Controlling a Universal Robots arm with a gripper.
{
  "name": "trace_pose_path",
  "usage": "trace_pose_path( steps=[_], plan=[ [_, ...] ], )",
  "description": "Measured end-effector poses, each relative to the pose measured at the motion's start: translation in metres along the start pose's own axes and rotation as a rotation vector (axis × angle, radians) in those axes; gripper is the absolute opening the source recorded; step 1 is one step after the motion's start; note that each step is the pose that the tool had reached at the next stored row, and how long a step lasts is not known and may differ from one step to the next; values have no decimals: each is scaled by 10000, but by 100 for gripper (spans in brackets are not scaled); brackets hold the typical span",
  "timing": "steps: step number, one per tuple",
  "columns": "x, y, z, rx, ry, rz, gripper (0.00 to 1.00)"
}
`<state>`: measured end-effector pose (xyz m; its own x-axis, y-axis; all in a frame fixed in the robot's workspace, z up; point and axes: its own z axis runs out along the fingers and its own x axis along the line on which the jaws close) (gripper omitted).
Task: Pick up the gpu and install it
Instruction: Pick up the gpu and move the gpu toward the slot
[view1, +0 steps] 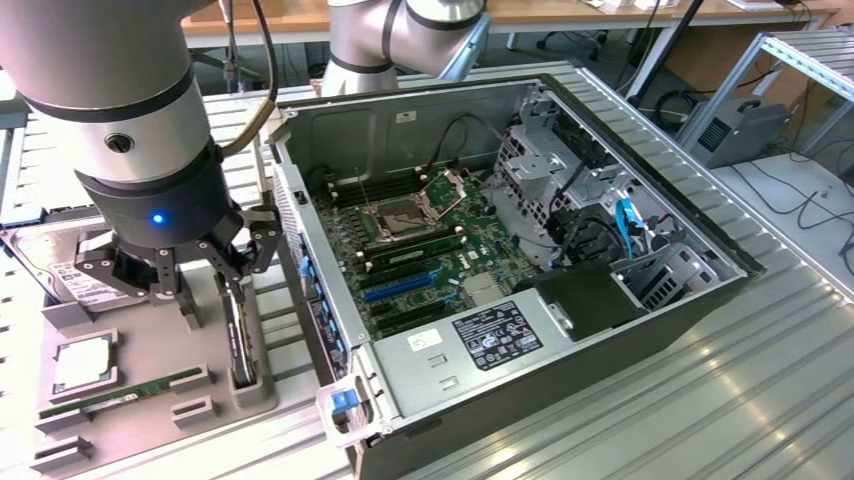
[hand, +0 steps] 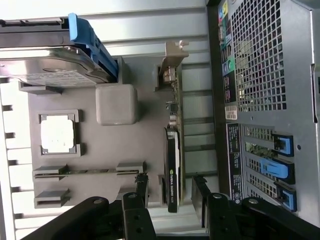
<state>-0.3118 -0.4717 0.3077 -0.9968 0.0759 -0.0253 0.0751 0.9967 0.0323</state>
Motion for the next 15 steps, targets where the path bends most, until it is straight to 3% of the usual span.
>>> trace_pose_path(
  steps=[15],
  plan=[
    [4,28,85,13,-2,0,48]
  ],
)
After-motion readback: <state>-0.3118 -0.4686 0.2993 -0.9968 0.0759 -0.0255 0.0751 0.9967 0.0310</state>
